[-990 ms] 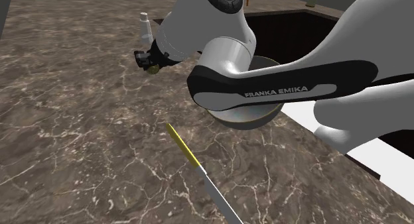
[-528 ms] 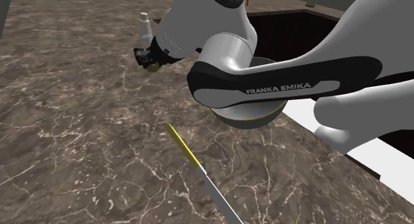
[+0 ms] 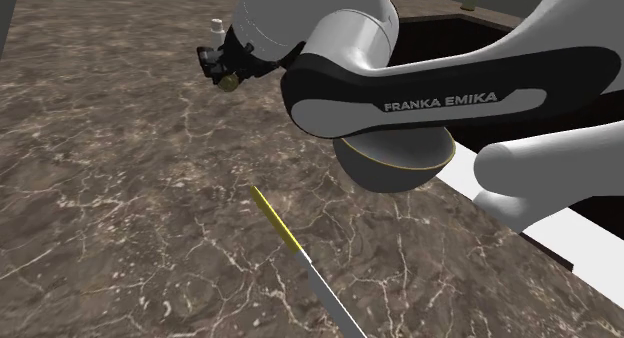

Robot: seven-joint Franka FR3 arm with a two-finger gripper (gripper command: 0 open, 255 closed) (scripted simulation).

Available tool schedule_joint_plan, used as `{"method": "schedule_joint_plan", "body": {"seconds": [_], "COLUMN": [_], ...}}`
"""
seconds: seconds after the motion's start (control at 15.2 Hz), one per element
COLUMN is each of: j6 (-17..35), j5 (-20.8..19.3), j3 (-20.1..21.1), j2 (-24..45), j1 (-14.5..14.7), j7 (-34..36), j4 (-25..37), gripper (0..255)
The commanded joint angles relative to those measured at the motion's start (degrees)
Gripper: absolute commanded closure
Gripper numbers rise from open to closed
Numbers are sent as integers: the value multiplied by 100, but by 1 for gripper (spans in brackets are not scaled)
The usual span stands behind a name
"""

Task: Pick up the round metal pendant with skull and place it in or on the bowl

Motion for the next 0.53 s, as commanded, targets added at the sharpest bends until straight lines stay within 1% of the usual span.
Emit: {"method": "schedule_joint_plan", "body": {"seconds": [0.0,0.46], "j6": [-135,-609], "j5": [-19,-71], "j3": [-91,-425], "j2": [13,37], "j1": [29,163], "j7": [-40,-172], "j4": [113,494], "gripper": [255,255]}}
